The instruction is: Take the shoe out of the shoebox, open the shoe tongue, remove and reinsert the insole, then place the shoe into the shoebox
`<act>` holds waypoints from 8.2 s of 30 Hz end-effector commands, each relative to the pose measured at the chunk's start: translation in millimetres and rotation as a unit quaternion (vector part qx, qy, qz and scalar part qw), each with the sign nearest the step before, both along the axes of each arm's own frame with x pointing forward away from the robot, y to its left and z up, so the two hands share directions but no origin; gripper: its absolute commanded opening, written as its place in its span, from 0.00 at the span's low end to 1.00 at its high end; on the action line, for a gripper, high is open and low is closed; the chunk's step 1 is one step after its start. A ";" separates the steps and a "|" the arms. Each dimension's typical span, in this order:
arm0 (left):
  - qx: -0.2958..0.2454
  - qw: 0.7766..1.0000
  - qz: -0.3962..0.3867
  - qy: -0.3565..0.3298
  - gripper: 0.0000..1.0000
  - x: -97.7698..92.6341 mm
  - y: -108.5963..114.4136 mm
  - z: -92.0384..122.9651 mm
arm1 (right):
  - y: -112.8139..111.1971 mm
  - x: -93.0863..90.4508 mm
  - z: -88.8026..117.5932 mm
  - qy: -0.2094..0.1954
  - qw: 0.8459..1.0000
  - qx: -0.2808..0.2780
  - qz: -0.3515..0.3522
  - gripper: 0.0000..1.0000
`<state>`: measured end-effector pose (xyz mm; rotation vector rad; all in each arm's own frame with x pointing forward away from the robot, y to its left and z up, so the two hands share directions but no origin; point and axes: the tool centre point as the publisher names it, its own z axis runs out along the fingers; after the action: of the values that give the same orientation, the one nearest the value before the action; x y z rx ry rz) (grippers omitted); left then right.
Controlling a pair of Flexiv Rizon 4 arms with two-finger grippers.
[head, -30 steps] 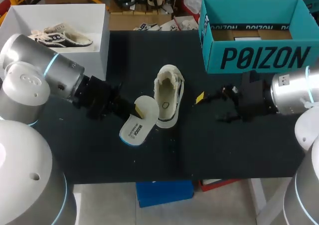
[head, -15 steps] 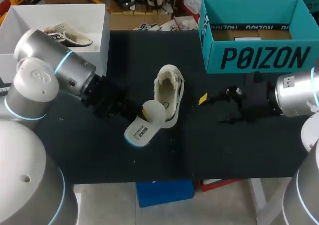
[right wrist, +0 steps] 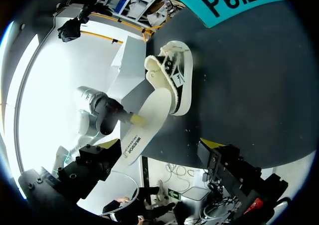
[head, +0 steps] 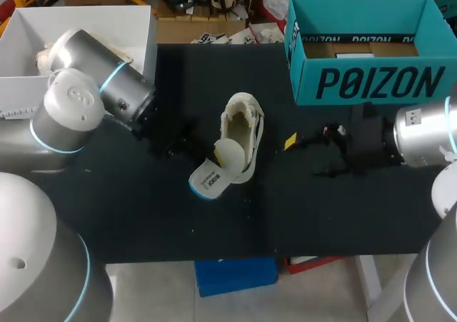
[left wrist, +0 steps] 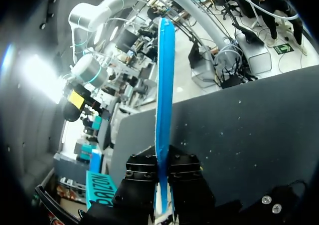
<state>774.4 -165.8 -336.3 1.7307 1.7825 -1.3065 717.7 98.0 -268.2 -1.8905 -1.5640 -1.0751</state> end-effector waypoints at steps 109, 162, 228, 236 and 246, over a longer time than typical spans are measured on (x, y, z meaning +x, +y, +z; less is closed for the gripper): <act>0.068 0.997 0.004 -0.022 0.00 41.3 -16.8 -21.2 | 0.2 -0.5 0.6 0.000 1.000 -0.001 0.000 1.00; 0.064 0.996 0.033 -0.060 0.00 91.2 -35.8 -33.4 | 0.2 -0.5 0.6 0.000 1.000 -0.001 0.000 1.00; 0.078 0.995 0.011 -0.057 0.00 72.7 -32.1 -24.3 | 0.2 -0.5 0.6 0.000 1.000 -0.001 0.000 1.00; 0.082 0.995 0.015 -0.057 0.00 80.1 -35.7 -29.8 | 0.2 -0.5 0.6 0.000 1.000 -0.001 0.000 1.00; 0.086 0.995 0.017 -0.055 0.00 83.3 -38.8 -35.0 | 0.2 -0.5 0.6 0.000 1.000 -0.001 0.000 1.00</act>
<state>855.1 -199.6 -367.6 1.8108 1.8977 -1.0499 717.2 98.1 -268.1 -1.8919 -1.5635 -1.0759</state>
